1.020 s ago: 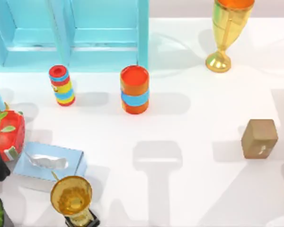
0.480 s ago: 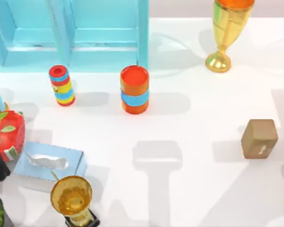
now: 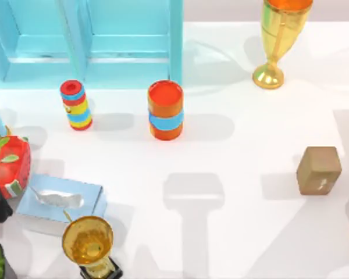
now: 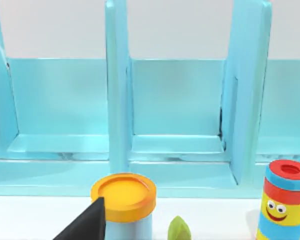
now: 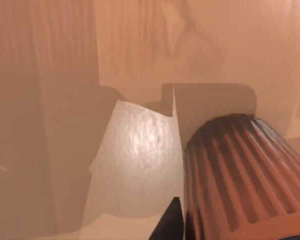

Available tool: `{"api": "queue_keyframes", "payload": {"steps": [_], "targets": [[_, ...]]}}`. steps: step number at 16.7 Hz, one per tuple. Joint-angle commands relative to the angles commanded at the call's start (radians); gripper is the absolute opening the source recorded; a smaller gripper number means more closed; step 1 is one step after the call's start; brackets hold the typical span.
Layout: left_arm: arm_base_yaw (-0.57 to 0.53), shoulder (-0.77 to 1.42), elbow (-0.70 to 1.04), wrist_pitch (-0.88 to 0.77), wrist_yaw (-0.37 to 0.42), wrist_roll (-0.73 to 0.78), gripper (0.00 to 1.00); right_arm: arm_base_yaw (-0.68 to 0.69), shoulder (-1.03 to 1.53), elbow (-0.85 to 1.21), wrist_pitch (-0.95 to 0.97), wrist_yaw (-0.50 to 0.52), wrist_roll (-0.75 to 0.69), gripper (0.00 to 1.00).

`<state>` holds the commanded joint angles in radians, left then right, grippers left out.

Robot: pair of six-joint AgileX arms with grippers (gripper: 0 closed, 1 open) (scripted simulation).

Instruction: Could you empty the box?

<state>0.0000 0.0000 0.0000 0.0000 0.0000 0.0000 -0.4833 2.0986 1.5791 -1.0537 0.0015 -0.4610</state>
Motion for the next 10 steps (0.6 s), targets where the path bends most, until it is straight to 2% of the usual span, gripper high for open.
{"api": "queue_keyframes", "payload": {"steps": [1, 2, 10], "targets": [[0.000, 0.000, 0.000, 0.000, 0.000, 0.000, 1.00, 0.000, 0.000, 0.000, 0.000, 0.000, 0.000, 0.02], [0.000, 0.000, 0.000, 0.000, 0.000, 0.000, 1.00, 0.000, 0.000, 0.000, 0.000, 0.000, 0.000, 0.00], [0.000, 0.000, 0.000, 0.000, 0.000, 0.000, 1.00, 0.002, -0.001, 0.000, 0.000, 0.000, 0.001, 0.00]]}}
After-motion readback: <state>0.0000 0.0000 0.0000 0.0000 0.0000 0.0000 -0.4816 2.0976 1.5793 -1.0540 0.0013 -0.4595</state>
